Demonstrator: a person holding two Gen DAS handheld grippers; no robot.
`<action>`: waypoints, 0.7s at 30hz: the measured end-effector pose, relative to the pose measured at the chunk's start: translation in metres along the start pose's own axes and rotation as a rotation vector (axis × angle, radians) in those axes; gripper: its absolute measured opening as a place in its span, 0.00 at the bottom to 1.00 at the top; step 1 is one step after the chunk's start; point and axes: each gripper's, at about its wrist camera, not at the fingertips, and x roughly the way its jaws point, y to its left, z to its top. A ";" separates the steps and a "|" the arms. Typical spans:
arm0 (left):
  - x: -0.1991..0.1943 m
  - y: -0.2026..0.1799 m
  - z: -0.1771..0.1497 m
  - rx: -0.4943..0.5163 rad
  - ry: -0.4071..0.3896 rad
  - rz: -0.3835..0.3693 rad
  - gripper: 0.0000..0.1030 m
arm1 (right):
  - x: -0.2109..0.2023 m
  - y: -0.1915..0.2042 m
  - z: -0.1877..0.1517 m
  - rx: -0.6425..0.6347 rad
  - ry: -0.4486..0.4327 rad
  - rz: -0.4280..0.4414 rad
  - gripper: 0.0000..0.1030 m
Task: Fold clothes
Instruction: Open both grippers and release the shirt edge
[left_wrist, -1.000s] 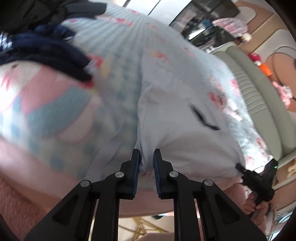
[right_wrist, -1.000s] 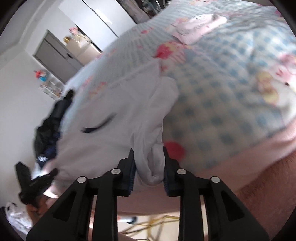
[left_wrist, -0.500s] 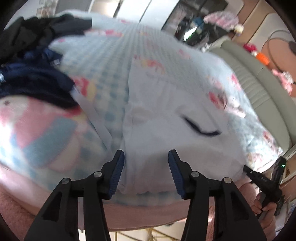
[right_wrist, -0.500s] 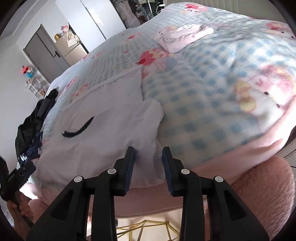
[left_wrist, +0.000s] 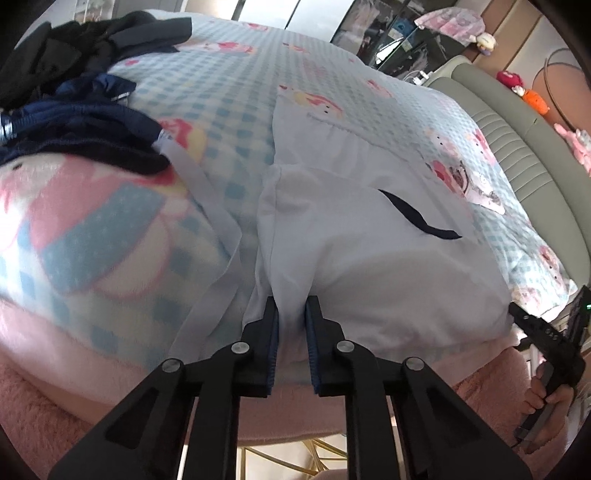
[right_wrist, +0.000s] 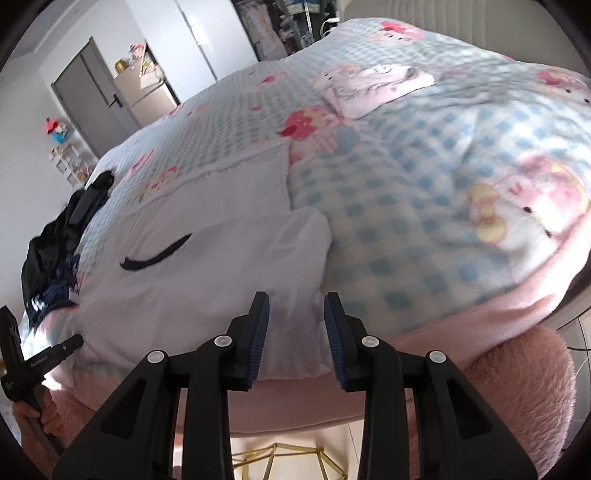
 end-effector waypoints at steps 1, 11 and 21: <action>-0.001 0.002 -0.001 -0.010 -0.003 -0.011 0.15 | 0.003 0.002 -0.001 -0.002 0.010 0.000 0.30; -0.023 0.013 0.005 -0.091 -0.127 -0.075 0.22 | 0.001 0.005 0.001 -0.027 -0.006 -0.023 0.30; -0.016 -0.013 0.010 0.013 -0.123 -0.088 0.41 | -0.009 0.024 0.005 -0.089 -0.045 -0.023 0.31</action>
